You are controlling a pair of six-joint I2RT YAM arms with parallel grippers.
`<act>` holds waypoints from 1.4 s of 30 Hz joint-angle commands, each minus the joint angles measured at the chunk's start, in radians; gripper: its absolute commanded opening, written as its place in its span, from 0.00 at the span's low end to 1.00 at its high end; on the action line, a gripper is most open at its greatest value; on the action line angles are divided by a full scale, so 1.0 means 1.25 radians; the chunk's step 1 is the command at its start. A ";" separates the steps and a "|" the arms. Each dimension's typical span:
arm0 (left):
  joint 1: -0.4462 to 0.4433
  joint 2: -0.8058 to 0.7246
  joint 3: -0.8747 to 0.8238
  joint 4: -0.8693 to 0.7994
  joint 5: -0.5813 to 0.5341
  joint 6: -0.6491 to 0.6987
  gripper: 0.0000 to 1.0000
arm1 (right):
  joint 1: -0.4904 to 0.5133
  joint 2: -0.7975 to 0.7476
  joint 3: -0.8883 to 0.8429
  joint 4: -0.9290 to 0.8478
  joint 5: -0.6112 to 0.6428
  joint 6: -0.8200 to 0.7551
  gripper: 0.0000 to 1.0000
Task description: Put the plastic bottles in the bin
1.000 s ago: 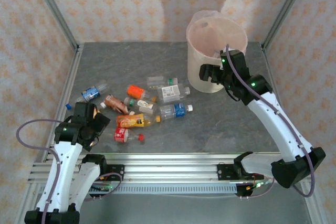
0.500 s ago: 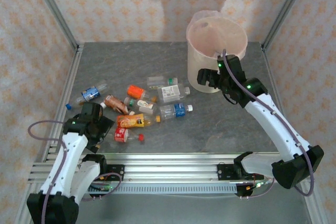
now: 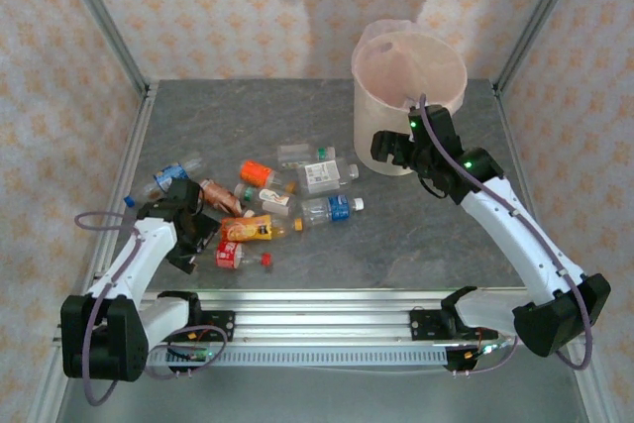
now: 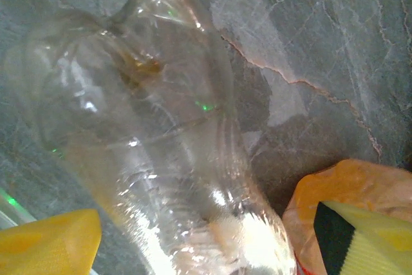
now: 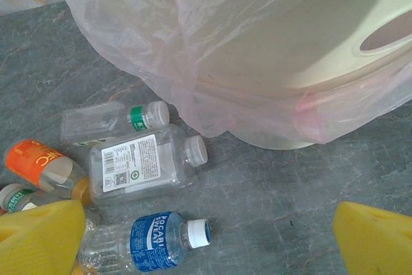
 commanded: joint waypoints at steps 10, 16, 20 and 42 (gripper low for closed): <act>0.034 0.007 -0.086 0.082 -0.024 -0.047 0.83 | 0.007 -0.013 -0.010 0.010 -0.002 0.016 0.99; 0.046 0.013 -0.111 0.106 -0.023 -0.053 0.77 | 0.007 -0.013 -0.012 0.007 -0.002 0.018 0.99; 0.048 0.010 -0.109 0.099 -0.020 -0.054 0.69 | 0.007 -0.013 -0.014 0.005 -0.005 0.020 0.99; 0.047 -0.286 0.141 -0.030 -0.020 -0.014 0.44 | 0.023 -0.072 -0.060 0.057 -0.122 0.014 0.99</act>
